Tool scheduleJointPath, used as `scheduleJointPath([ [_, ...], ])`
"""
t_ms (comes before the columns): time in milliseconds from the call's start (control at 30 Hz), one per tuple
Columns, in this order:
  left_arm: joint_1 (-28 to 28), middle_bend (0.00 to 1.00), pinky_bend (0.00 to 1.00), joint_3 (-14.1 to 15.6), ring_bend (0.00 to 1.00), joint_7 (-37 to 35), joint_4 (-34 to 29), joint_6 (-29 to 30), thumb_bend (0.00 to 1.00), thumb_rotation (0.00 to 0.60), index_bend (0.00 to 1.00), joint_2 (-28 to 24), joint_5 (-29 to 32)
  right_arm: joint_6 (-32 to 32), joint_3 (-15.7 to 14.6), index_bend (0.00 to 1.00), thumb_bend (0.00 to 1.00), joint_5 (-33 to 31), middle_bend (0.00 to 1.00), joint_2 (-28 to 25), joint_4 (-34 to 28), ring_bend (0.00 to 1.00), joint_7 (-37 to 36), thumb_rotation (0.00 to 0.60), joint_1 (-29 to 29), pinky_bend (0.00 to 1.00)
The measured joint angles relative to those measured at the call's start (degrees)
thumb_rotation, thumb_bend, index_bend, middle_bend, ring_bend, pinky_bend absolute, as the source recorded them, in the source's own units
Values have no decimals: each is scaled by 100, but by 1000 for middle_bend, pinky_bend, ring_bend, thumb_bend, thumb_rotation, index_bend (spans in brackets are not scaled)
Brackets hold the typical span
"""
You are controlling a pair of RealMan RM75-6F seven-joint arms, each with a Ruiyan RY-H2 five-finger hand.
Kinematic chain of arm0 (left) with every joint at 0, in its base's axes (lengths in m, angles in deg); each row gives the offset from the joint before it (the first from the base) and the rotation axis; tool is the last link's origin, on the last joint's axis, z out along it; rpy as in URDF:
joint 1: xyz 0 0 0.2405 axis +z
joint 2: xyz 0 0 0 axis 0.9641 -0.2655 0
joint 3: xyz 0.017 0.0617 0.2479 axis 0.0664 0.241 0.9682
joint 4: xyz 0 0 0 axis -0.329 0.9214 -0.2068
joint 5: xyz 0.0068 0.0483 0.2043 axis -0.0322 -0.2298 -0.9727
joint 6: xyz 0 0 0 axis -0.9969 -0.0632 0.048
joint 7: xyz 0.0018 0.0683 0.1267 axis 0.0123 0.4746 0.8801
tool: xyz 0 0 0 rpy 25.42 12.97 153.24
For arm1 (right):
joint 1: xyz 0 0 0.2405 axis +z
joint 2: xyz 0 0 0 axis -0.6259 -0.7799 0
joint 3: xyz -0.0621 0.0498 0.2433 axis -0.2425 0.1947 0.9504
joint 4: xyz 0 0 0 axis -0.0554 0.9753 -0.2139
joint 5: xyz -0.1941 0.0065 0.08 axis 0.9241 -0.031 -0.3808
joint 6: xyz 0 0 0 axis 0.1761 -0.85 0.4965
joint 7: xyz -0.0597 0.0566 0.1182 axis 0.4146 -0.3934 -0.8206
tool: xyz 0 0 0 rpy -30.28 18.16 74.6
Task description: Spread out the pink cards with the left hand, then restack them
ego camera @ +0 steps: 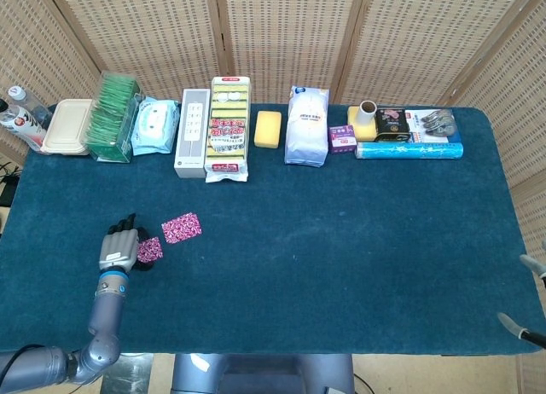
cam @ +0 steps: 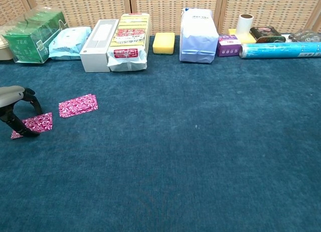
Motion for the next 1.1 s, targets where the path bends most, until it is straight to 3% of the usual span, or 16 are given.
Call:
scheduleJointPath([
  [667, 32, 0, 69, -44, 0, -34, -292, 28, 385, 600, 365, -215, -79, 57, 20, 164, 5, -26, 2, -25, -18, 0, -1, 600, 41, 0],
  [867, -78, 0, 69, -253, 0, 19, -518, 47, 380, 600, 365, -381, 44, 82, 23, 164, 5, -31, 2, -40, -56, 0, 32, 600, 54, 0],
  [1100, -400, 0, 69, -731, 0, -14, -471, -141, 379, 600, 365, -399, 351, 104, 16, 164, 4, -26, 2, -39, -71, 0, 59, 600, 64, 0],
])
